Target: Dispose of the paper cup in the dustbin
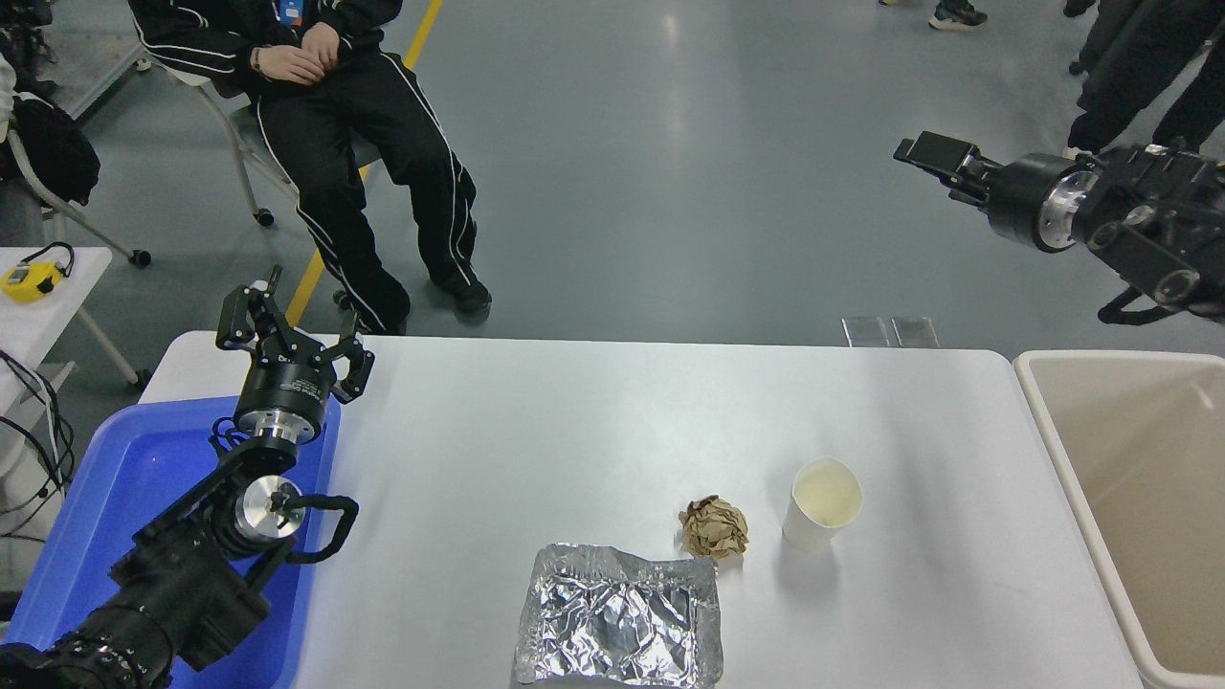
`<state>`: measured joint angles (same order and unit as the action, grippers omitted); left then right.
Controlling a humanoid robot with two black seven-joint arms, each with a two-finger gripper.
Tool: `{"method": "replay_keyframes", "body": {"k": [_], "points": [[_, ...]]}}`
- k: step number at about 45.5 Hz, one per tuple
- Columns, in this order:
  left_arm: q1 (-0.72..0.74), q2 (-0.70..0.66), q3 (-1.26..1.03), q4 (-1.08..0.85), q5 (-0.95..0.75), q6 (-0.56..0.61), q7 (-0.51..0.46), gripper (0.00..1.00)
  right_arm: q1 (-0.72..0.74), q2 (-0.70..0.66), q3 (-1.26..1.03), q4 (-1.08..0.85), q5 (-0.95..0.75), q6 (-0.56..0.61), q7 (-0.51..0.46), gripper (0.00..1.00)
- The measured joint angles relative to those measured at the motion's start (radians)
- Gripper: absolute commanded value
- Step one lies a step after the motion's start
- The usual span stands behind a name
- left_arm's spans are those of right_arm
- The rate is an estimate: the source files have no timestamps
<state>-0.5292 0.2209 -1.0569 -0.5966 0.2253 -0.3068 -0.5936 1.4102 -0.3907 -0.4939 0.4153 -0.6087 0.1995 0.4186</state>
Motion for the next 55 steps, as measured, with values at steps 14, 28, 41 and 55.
{"method": "replay_keyframes", "body": {"k": [14,28,41,55], "points": [[0.0,0.0,0.0,0.0,0.0,0.0,0.0,1.0,0.189,0.021,-0.181,0.326,-0.274,0.108,0.005,0.99],[0.0,0.0,0.0,0.0,0.0,0.0,0.0,1.0,0.164,0.084,-0.29,0.485,-0.424,0.13,0.003,0.99],[0.0,0.0,0.0,0.0,0.0,0.0,0.0,1.0,0.107,0.082,-0.321,0.514,-0.47,0.126,0.004,0.99],[0.0,0.0,0.0,0.0,0.0,0.0,0.0,1.0,0.058,0.037,-0.346,0.51,-0.482,0.077,0.003,0.98]]}}
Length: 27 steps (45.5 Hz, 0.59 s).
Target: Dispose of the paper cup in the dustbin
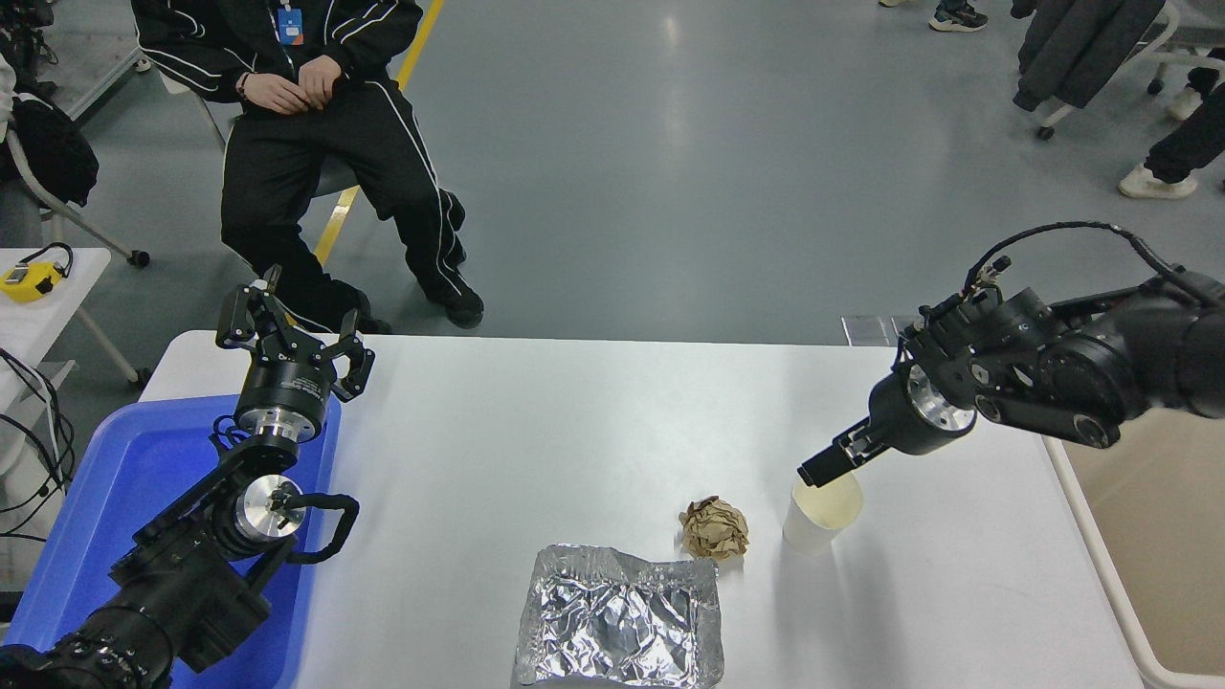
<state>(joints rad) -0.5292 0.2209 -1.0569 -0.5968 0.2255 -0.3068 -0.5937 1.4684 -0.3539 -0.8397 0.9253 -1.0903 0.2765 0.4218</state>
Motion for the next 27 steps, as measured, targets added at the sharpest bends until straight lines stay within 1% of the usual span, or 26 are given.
{"method": "replay_keyframes", "body": {"k": [22,27], "points": [[0.0,0.0,0.0,0.0,0.0,0.0,0.0,1.0,-0.086,-0.017,-0.012,-0.045,0.008,-0.076,-0.002,0.97],[0.0,0.0,0.0,0.0,0.0,0.0,0.0,1.0,-0.097,-0.016,-0.012,-0.048,0.011,-0.09,-0.003,0.94]]}}
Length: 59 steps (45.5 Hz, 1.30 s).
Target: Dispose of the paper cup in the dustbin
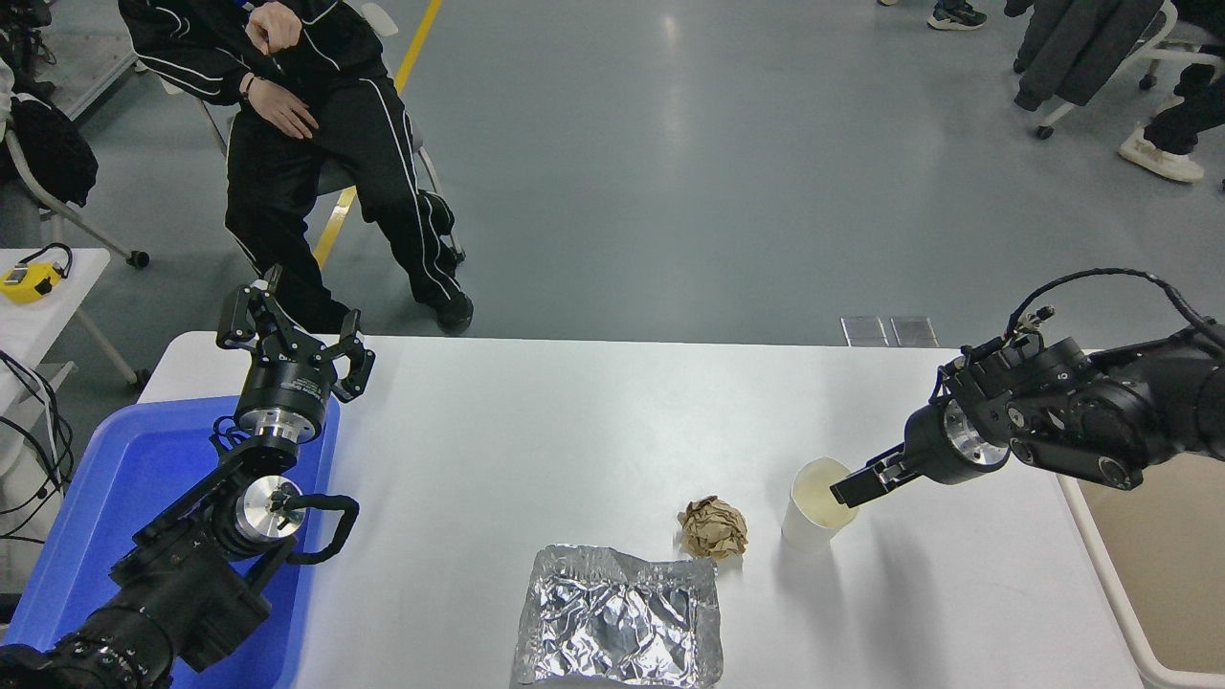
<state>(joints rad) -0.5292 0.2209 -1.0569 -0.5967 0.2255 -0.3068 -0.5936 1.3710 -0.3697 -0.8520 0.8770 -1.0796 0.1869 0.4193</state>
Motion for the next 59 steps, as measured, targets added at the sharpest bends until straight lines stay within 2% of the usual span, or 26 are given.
{"method": "replay_keyframes", "body": {"k": [7,12,15,18,20,21,22,46,59], "points": [[0.0,0.0,0.0,0.0,0.0,0.0,0.0,1.0,-0.024,0.009,0.001,-0.021,0.002,-0.02,0.0,0.9],[0.0,0.0,0.0,0.0,0.0,0.0,0.0,1.0,-0.044,0.017,0.002,-0.043,0.003,-0.027,0.0,0.79],[0.0,0.0,0.0,0.0,0.0,0.0,0.0,1.0,-0.053,0.02,0.002,-0.053,0.003,-0.031,-0.001,0.62],[0.0,0.0,0.0,0.0,0.0,0.0,0.0,1.0,-0.062,0.022,0.002,-0.062,0.004,-0.038,0.0,0.36],[0.0,0.0,0.0,0.0,0.0,0.0,0.0,1.0,-0.067,0.023,0.002,-0.067,0.004,-0.043,0.0,0.22],[0.0,0.0,0.0,0.0,0.0,0.0,0.0,1.0,-0.069,0.024,0.001,-0.069,0.004,-0.045,0.0,0.07],[0.0,0.0,0.0,0.0,0.0,0.0,0.0,1.0,-0.072,0.024,0.0,-0.072,0.003,-0.047,0.001,0.02],[0.0,0.0,0.0,0.0,0.0,0.0,0.0,1.0,-0.076,0.021,0.003,-0.086,0.01,-0.049,0.007,0.0],[0.0,0.0,0.0,0.0,0.0,0.0,0.0,1.0,-0.014,-0.003,0.021,-0.111,0.133,-0.048,0.016,0.0]]}}
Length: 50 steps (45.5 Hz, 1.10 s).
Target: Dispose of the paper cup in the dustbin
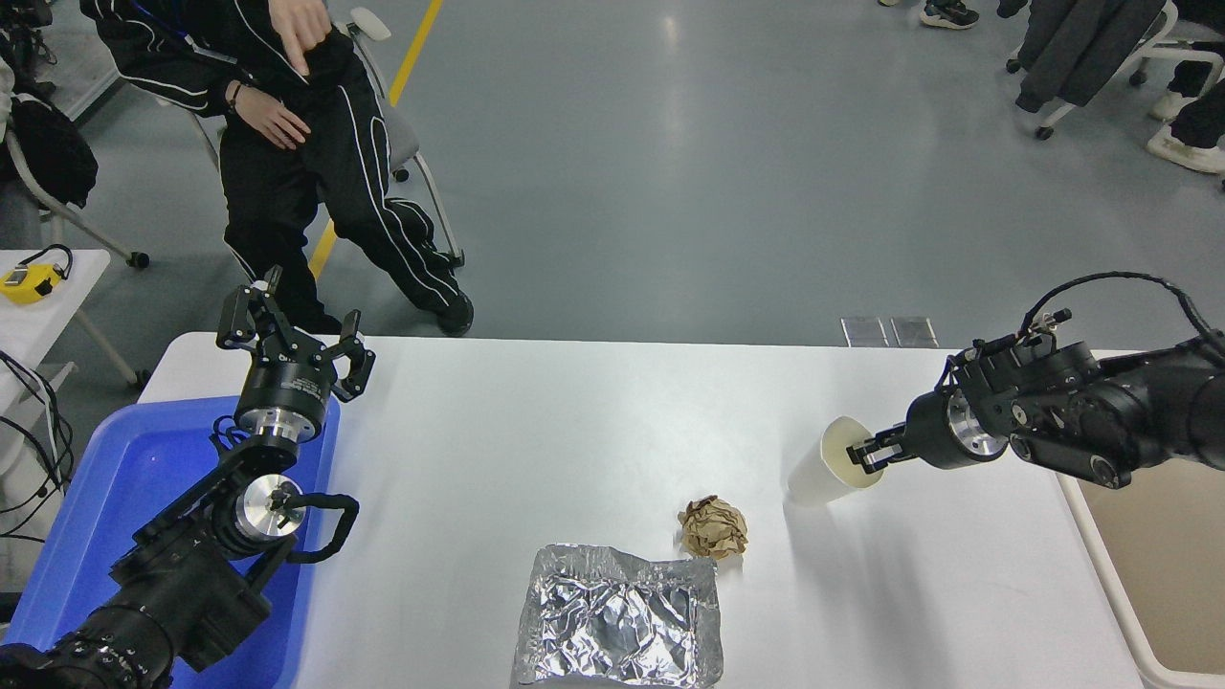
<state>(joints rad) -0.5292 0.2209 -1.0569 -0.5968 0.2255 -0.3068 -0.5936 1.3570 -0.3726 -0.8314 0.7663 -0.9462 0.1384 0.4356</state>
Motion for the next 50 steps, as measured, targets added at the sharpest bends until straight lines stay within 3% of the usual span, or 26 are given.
{"method": "replay_keyframes", "body": {"k": [8,21,42,50], "points": [[0.0,0.0,0.0,0.0,0.0,0.0,0.0,1.0,0.005,-0.025,0.021,-0.114,0.151,0.019,0.006,0.0],[0.0,0.0,0.0,0.0,0.0,0.0,0.0,1.0,-0.155,-0.057,0.071,-0.577,0.462,0.115,0.002,0.0],[0.0,0.0,0.0,0.0,0.0,0.0,0.0,1.0,-0.401,-0.176,0.298,-0.85,0.575,0.136,-0.118,0.0],[0.0,0.0,0.0,0.0,0.0,0.0,0.0,1.0,-0.479,-0.197,0.388,-0.889,0.585,0.097,-0.223,0.0]]}}
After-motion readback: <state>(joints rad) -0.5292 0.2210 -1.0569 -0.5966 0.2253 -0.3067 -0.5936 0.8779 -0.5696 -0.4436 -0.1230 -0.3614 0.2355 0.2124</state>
